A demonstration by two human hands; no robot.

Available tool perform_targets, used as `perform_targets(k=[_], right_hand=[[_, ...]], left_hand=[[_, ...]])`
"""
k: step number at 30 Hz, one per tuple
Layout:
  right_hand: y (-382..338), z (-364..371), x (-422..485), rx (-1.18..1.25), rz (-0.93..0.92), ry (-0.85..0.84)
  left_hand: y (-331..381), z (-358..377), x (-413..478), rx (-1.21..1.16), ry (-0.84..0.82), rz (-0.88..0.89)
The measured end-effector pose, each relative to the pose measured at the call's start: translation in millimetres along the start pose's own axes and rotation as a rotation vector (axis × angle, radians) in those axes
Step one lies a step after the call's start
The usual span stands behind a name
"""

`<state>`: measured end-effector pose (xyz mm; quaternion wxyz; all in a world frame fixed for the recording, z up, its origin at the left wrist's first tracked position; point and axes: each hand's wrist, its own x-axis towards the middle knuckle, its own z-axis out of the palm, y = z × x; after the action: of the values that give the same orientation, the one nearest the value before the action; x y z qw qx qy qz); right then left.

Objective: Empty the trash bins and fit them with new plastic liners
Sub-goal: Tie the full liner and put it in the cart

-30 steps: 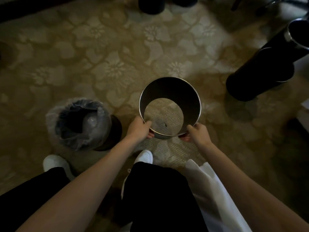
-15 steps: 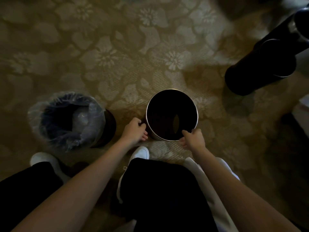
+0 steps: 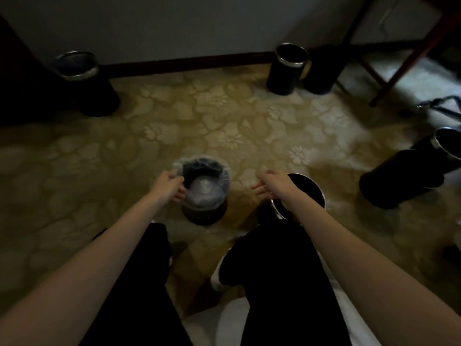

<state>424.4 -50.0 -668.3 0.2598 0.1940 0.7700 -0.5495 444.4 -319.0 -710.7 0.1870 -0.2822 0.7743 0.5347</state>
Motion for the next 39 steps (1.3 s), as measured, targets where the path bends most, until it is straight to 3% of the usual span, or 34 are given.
perform_targets(k=[6,11,14,18,23,27,29,33,35,39], right_hand=[[-3,81,3,-0.042,-0.1,-0.124],[23,103,63,-0.053,0.026,-0.128],[35,101,117,-0.084,0.106,-0.039],[55,100,196,-0.185,0.212,0.055],[83,107,262,-0.16,0.392,-0.025],[89,107,282,-0.316,0.41,-0.015],[80,103,285,-0.337,0.402,0.008],[52,100,274,0.071,0.29,0.106],[36,101,260,0.266,0.241,0.075],[4,103,230,0.325,0.083,0.026]], left_hand=[[-46,-57,-16,-0.192,0.102,-0.128],[-65,-43,36,-0.241,0.06,-0.247],[-69,-29,85,-0.252,0.006,-0.333],[-81,-13,161,-0.235,-0.032,-0.422],[-111,6,223,-0.159,-0.063,-0.502],[-127,2,239,0.082,0.063,-0.439],[-124,-1,237,0.065,0.077,-0.433],[-92,-3,220,-0.121,0.141,-0.312],[-71,-3,205,-0.291,0.156,-0.254],[-37,-5,179,-0.585,0.184,-0.215]])
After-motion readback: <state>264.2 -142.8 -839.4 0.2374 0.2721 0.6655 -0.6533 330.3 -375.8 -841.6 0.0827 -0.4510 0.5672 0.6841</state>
